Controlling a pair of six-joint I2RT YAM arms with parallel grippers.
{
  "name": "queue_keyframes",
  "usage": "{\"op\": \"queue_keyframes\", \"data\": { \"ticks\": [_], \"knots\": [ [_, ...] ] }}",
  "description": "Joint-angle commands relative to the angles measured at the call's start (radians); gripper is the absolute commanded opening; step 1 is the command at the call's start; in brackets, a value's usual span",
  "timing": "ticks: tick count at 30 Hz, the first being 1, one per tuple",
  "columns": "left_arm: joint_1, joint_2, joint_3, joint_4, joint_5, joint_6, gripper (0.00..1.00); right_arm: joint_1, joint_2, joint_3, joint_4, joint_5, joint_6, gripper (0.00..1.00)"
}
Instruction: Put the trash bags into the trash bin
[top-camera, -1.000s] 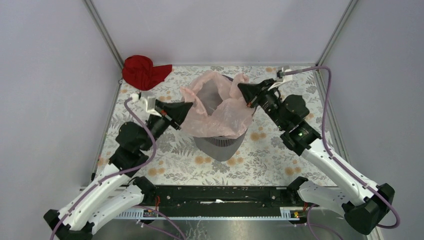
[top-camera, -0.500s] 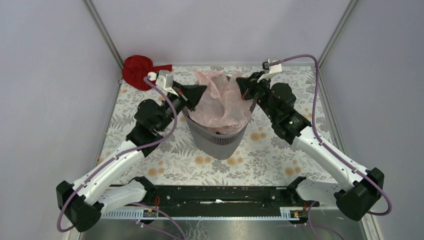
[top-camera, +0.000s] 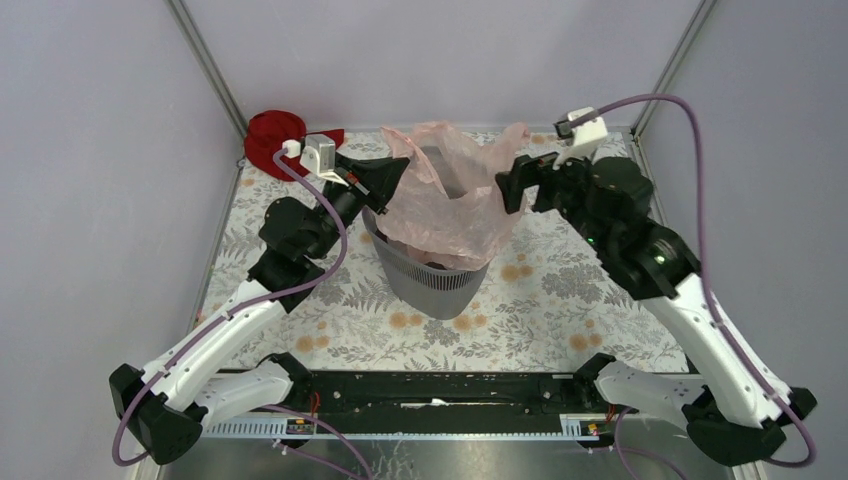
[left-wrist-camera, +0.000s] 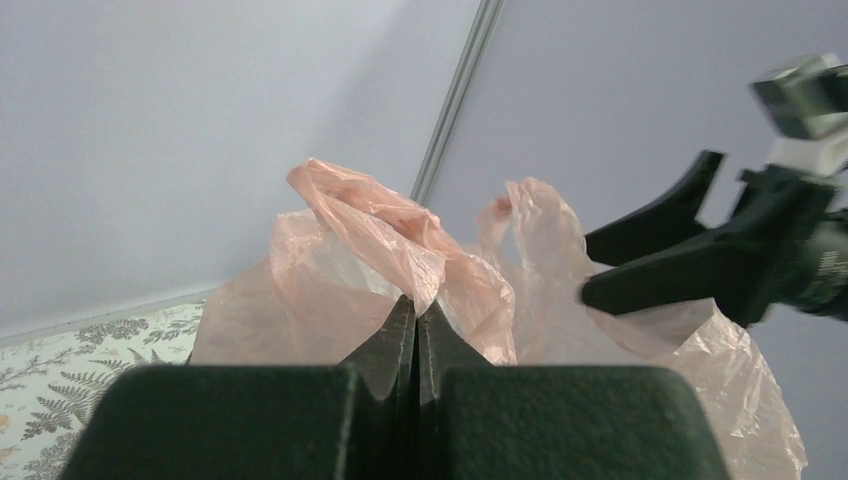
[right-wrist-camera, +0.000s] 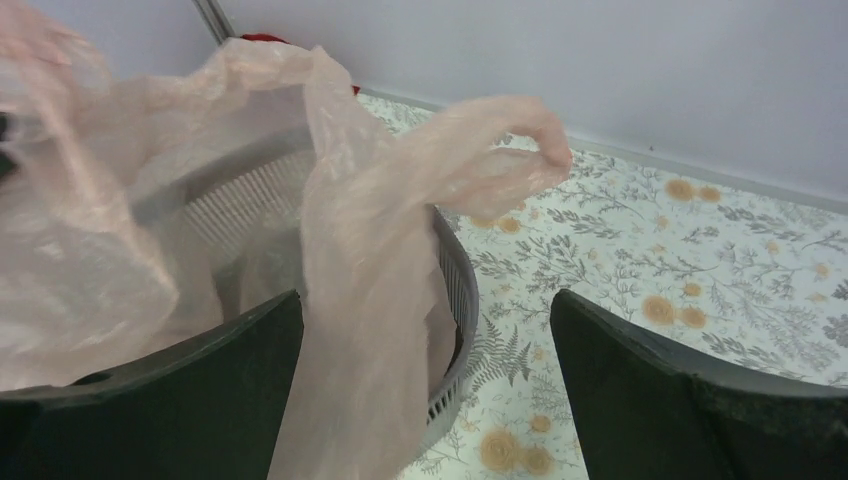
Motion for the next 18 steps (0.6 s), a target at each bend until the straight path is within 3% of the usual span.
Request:
{"op": "queue_keyframes", "data": {
  "ticks": [1, 8, 11, 13, 14, 18],
  "knots": [
    [0.004, -0.035, -0.016, 0.039, -0.016, -0.006, 0.0, 0.001, -0.088, 0.128, -0.233, -0.107, -0.033, 1.0],
    [0.004, -0.036, -0.011, 0.037, -0.009, -0.028, 0.0, 0.002, -0.13, 0.084, -0.245, -0.607, 0.049, 0.96],
    [0.004, -0.035, -0.004, 0.039, -0.006, -0.034, 0.0, 0.001, -0.124, -0.029, -0.092, -0.717, 0.156, 0.8],
    [0.004, -0.033, -0.001, 0.041, -0.003, -0.044, 0.0, 0.003, -0.097, -0.102, 0.017, -0.745, 0.22, 0.59],
    [0.004, -0.032, -0.002, 0.045, -0.001, -0.048, 0.0, 0.004, -0.084, -0.119, 0.058, -0.726, 0.24, 0.54],
    [0.005, -0.016, 0.007, 0.04, 0.021, -0.088, 0.0, 0.057, -0.012, -0.155, 0.171, -0.553, 0.259, 0.45]
  ]
}}
